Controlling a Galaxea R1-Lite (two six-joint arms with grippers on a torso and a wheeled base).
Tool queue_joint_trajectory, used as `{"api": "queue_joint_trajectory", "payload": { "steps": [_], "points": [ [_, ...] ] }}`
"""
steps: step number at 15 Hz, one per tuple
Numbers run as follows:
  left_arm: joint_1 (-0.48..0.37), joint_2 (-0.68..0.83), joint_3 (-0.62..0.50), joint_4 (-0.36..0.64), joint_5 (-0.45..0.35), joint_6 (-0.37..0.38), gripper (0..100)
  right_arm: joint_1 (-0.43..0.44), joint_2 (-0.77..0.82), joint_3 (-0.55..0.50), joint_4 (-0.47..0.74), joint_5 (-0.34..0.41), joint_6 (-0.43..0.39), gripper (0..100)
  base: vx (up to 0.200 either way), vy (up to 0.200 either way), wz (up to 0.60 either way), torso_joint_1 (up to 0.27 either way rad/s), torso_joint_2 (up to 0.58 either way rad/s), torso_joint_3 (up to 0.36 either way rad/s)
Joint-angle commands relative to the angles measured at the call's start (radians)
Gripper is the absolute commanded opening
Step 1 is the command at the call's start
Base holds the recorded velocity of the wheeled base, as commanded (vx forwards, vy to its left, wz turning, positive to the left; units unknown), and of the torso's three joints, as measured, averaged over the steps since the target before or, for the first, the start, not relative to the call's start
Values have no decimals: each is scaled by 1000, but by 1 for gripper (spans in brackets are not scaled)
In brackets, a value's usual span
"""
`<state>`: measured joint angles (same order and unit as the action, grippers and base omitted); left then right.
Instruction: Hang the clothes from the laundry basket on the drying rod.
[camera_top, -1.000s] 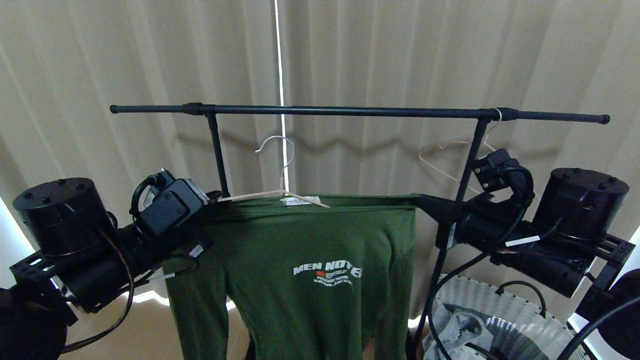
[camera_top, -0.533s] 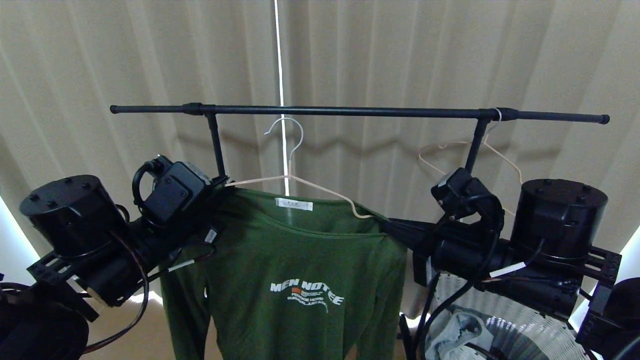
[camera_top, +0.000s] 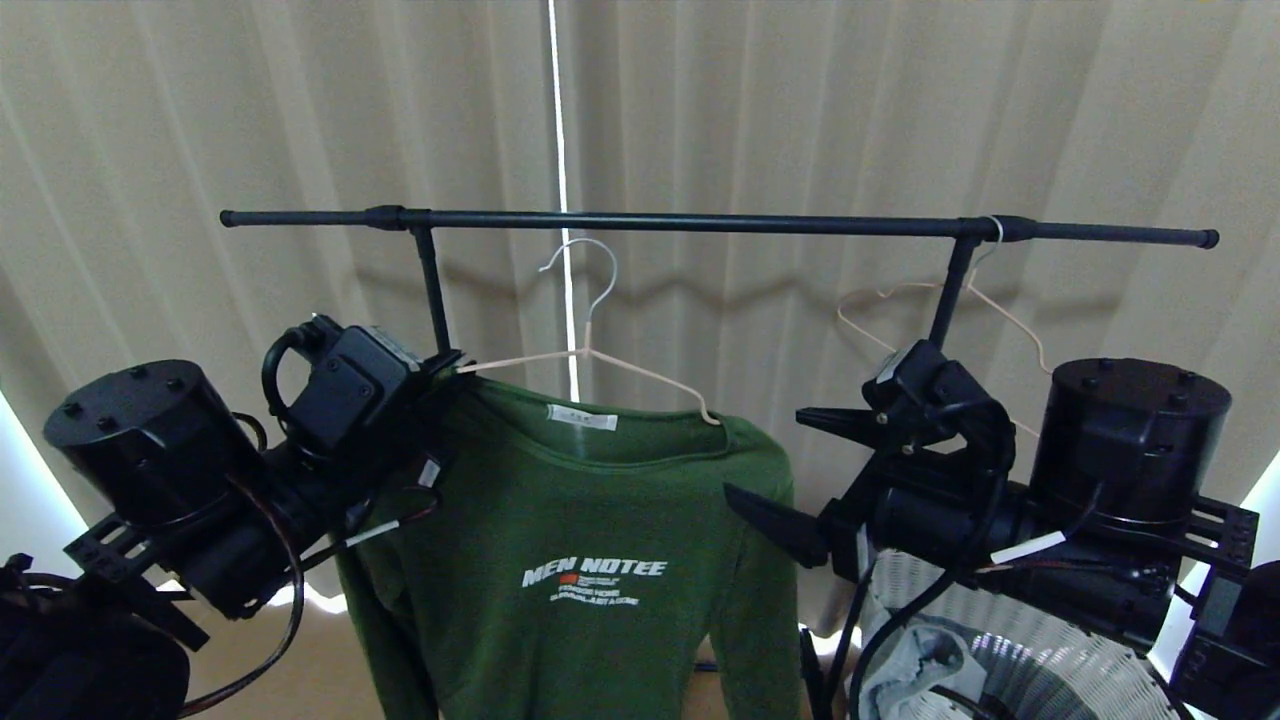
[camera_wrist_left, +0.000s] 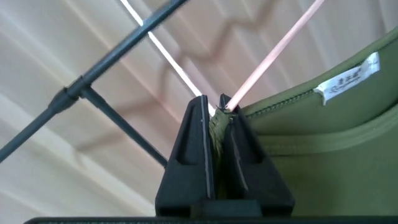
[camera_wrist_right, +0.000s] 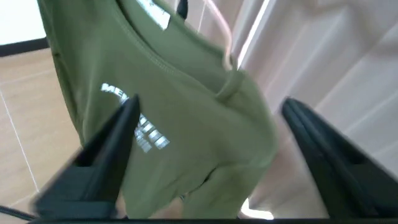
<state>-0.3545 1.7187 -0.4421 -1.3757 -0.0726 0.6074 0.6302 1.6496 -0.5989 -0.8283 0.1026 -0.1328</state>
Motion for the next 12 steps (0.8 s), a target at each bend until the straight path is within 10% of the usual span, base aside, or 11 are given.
{"api": "queue_joint_trajectory", "payload": {
  "steps": [1,12],
  "points": [
    [-9,12,37,-36,-1,-15,0,5,9,-24,1,0,-11,100,0,0,0,0,0,0],
    [-138,-8,63,-109,5,-21,0,16,76,-173,58,-155,-271,100,0,0,0,0,0,0]
  ]
}}
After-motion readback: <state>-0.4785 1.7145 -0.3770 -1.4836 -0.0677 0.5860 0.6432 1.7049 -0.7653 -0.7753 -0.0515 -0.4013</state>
